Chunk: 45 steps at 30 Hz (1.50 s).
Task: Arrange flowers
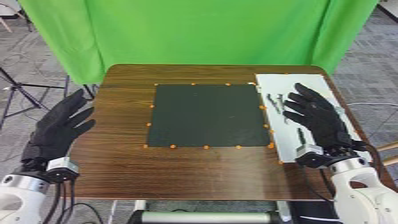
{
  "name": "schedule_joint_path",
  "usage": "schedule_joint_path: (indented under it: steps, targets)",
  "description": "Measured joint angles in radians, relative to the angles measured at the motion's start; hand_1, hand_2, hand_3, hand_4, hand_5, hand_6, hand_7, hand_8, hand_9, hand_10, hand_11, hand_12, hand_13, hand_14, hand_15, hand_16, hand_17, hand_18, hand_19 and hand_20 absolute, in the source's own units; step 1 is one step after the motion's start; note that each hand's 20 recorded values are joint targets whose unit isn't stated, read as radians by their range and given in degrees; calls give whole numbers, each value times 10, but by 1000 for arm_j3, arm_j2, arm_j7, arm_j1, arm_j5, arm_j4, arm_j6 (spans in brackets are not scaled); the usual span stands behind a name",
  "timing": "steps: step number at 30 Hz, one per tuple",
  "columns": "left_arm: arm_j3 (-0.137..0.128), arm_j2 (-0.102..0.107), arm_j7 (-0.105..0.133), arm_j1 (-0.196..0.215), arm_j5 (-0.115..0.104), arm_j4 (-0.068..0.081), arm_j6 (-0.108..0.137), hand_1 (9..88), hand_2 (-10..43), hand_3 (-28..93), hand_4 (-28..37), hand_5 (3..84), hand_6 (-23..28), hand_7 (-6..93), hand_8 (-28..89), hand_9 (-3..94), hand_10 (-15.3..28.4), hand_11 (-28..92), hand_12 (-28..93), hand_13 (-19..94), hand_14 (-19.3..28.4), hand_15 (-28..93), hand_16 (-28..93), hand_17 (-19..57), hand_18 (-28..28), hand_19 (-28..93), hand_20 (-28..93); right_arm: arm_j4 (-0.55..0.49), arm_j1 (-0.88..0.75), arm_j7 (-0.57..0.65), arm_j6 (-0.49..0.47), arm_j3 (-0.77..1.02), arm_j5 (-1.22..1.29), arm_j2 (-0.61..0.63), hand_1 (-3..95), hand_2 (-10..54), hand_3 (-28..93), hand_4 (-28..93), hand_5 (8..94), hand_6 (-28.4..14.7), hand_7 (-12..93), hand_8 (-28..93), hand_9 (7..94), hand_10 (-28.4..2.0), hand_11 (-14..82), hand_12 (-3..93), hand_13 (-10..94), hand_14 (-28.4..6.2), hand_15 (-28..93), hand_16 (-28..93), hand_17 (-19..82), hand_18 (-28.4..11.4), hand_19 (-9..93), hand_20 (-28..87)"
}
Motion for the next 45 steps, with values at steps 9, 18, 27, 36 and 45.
schedule_joint_path:
  steps: [9, 18, 27, 36, 45]
  targets:
    - [7, 0, -4, -12, 19, 4, 0, 243, -77, 691, -283, 191, 3, 185, -92, 154, 79, 107, 198, 129, 111, 173, 53, -95, 187, 389, 80, 6, 11, 2, 6, 4, 1, 4, 211, -92, 842, -262, 329, -37, 164, -114, 349, -115, 61, 214, 299, -101, 62, 328, 66, -182, 347, 233]
    - [10, -1, -5, -9, 19, 3, 1, 242, -76, 691, -283, 196, 5, 188, -94, 157, 81, 111, 197, 130, 112, 177, 51, -97, 186, 383, 77, -32, 5, 28, 257, -58, -295, 77, 324, -95, 718, -283, 581, -4, 285, -168, 664, -130, 357, 231, 610, -99, 705, 209, 266, -188, 805, 422]
    - [2, -1, -4, 13, 18, -1, 7, 238, -73, 693, -283, 198, 6, 188, -95, 158, 81, 111, 195, 130, 113, 177, 51, -98, 187, 382, 78, -126, -63, 325, 459, -96, -708, 223, 480, -95, 400, -283, 681, 25, 415, -175, 740, -109, 507, 328, 683, -84, 784, 304, 332, -195, 898, 469]
    - [-2, 1, -7, 15, 17, -2, 8, 237, -70, 692, -283, 199, 6, 188, -94, 160, 83, 112, 194, 130, 113, 178, 50, -99, 188, 383, 80, -138, -76, 444, 100, -121, -1168, 258, 426, -95, 210, -213, 691, 10, 392, -173, 722, -124, 513, 357, 667, -101, 792, 327, 316, -209, 895, 488]
    - [-4, 6, -7, 19, 17, -3, 8, 236, -67, 692, -283, 199, 6, 188, -94, 161, 83, 111, 193, 131, 113, 179, 50, -99, 188, 384, 79, -95, -46, 522, 76, -178, -1294, 276, 349, -95, 445, -282, 671, 8, 381, -173, 693, -130, 510, 354, 642, -106, 790, 318, 297, -208, 876, 487]
